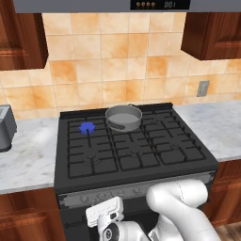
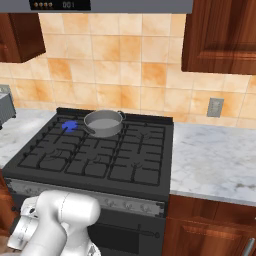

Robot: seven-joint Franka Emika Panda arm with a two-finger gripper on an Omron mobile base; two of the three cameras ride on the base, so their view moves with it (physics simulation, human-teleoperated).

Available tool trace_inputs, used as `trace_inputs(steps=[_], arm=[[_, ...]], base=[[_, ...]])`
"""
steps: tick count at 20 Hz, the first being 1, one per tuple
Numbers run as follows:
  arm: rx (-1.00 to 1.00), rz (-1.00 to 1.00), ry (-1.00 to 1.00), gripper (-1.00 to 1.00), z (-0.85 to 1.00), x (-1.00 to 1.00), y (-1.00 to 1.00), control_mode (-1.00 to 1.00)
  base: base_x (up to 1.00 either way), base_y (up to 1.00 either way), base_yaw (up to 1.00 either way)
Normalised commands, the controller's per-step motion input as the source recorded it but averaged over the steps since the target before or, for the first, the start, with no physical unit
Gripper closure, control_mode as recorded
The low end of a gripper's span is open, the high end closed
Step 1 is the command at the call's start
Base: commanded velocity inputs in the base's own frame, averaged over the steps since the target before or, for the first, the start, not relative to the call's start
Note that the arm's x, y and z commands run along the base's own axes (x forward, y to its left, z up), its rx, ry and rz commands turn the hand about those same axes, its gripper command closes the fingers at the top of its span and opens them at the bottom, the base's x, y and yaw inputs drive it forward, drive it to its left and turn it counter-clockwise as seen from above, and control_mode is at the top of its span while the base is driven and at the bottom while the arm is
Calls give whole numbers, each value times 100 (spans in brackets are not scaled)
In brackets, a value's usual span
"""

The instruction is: Turn off the rear left burner of the stove.

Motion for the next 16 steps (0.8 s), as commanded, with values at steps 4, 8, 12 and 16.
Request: trace_inputs(steps=[4,8,12,16], arm=[[0,0,0,-100,0,0,0,-100],[0,0,0,-100,0,0,0,-100],[1,0,0,-100,0,0,0,-100],[2,0,0,100,-1,0,1,-100]], base=[[0,0,0],[0,0,0],[0,0,0],[0,0,0]])
